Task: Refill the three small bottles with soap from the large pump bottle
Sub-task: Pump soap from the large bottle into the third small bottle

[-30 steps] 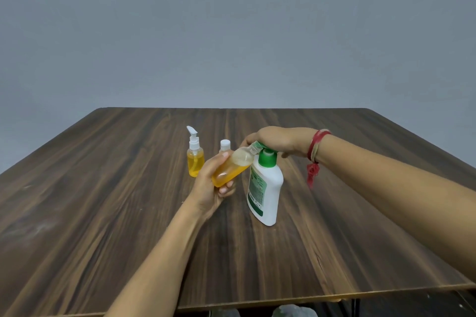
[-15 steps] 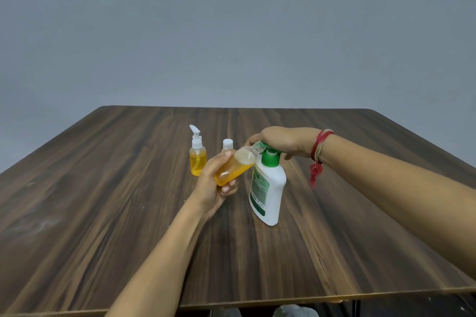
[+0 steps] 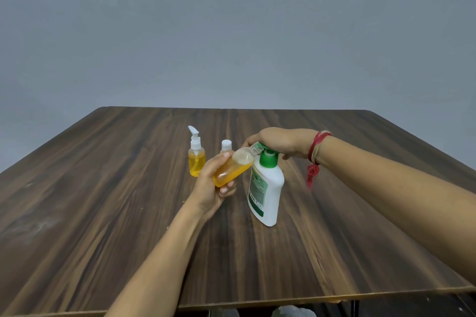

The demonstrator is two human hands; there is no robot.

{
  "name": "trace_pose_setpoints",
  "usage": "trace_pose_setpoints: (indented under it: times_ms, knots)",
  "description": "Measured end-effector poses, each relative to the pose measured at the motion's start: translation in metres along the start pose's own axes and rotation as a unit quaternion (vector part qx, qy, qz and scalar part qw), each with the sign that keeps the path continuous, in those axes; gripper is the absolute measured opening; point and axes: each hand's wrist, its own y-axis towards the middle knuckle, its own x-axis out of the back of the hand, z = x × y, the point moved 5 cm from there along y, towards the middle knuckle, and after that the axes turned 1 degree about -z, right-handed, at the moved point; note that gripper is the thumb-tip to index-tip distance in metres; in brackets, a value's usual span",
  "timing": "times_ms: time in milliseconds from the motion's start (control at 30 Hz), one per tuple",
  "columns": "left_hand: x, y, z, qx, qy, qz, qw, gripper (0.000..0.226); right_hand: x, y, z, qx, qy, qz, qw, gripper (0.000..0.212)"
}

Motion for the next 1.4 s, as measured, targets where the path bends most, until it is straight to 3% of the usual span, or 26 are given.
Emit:
trace_pose_setpoints:
  times_ms: [833, 1100, 1400]
  knots:
    - [0.001, -0.001, 0.002, 0.004, -0.004, 0.007, 1.000, 0.031, -0.002, 0.005, -0.001, 0.006, -0.001, 0.004, 1.000, 0.036]
    - [-0.009, -0.006, -0.003, 0.007, 0.052, 0.110, 0.993, 0.046, 0.008, 0.002, 0.000, 0.004, 0.053, -0.006, 0.999, 0.036]
    - [-0.003, -0.008, -0.008, -0.010, 0.017, 0.098, 0.995, 0.048, 0.015, 0.007, -0.009, -0.005, 0.089, -0.029, 0.996, 0.040]
